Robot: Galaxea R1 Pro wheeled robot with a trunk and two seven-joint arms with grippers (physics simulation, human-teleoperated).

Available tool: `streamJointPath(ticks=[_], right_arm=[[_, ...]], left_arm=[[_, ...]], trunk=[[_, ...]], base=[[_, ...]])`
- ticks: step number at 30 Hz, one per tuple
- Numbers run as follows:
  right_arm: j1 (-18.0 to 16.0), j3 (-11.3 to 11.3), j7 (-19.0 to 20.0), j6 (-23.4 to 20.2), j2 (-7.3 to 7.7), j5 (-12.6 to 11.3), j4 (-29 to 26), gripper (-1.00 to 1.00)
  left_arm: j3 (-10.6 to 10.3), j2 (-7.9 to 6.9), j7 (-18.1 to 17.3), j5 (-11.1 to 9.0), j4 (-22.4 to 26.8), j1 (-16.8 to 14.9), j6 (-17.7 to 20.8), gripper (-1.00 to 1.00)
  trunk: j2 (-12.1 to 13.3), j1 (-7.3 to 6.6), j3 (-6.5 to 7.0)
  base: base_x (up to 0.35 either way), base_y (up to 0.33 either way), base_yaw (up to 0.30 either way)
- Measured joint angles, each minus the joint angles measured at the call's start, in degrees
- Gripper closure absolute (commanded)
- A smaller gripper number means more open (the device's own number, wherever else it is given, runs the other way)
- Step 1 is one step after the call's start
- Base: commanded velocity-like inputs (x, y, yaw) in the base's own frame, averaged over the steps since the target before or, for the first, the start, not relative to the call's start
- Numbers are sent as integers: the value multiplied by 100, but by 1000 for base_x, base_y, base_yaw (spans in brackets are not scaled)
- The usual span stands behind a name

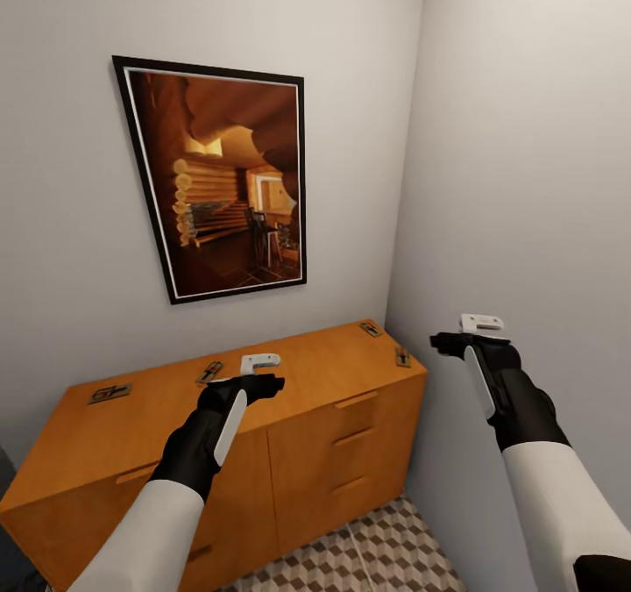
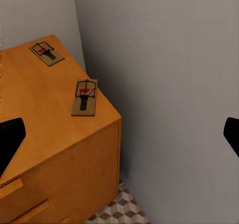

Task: Take the four mousetraps from the cabinet in the bathroom and place them on the bathroom floor. Make sure all four end up on the same floor surface, and ensure that at least two of them are either under or directly next to the same bathroom sink.

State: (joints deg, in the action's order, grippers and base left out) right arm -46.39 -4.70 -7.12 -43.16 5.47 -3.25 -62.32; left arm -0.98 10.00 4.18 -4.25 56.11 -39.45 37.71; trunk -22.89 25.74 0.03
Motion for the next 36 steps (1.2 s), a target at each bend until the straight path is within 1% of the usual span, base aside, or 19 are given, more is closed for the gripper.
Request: streamJointPath(ticks=[3,5,7,12,16,17,18,23,24,26,28,29,30,31,32,33,36], right_arm=[[0,14,4,-7,-25,-9,6,-100],[0,29,7,-17,-85,-13,12,-100],[0,45,8,-31,-209,-17,29,-100],[0,62,8,-72,-247,-7,198,-100],[0,346,-7,-308,-292,0,362,-100],[0,479,-11,-393,-305,5,395,-100],[0,539,-10,-426,-311,13,407,-100],[1,749,-10,-493,-331,11,485,-100],[1,760,-17,-501,-331,13,521,-100],[-13,778,-31,-505,-332,22,733,-100],[-93,783,-46,-479,-333,27,1057,-100],[-175,785,-53,-416,-333,29,1323,-100],[-222,784,-56,-357,-334,28,1471,-100],[-318,782,-60,-189,-336,25,1743,-100],[-378,781,-62,-84,-337,22,1880,-100],[-514,780,-65,106,-341,18,2135,-100],[-804,780,-70,344,-351,13,2617,-100]], left_arm=[[0,0,11,2,0,0,-3,-100],[1,0,23,4,0,0,-1,-100],[1,0,29,5,0,0,-10,-100],[1,0,29,5,0,3,-18,-100],[1,0,32,5,-2,1,-23,-100],[1,0,31,5,-3,2,-23,-100],[1,0,30,5,-2,3,-25,-100],[1,0,28,5,-3,4,-32,-100],[1,0,28,5,-3,5,-32,-100],[1,0,27,5,-4,2,-33,-100],[1,0,27,5,-7,5,-33,-100],[1,0,27,5,-8,5,-33,-100],[1,0,27,5,-8,6,-33,-100],[1,0,27,5,-8,5,-33,-100],[1,0,27,5,-9,6,-33,-100],[1,0,27,5,-9,7,-36,-100],[1,0,23,5,-9,6,-40,-100]], trunk=[[0,0,0],[1,-1,0],[4,3,0],[2,2,0],[1,2,0],[1,2,0],[1,2,0],[1,2,0],[1,2,0],[2,2,0],[2,2,0],[2,2,0],[2,2,0],[2,2,0],[2,2,0],[2,2,1],[1,2,0]], base=[[248,0,0],[266,0,0],[69,0,0],[23,0,0],[4,0,0],[2,0,0],[2,0,0],[0,0,0],[0,0,0],[0,0,0],[0,0,0],[0,0,0],[0,0,0],[0,0,0],[0,0,0],[0,0,0],[0,0,0]])
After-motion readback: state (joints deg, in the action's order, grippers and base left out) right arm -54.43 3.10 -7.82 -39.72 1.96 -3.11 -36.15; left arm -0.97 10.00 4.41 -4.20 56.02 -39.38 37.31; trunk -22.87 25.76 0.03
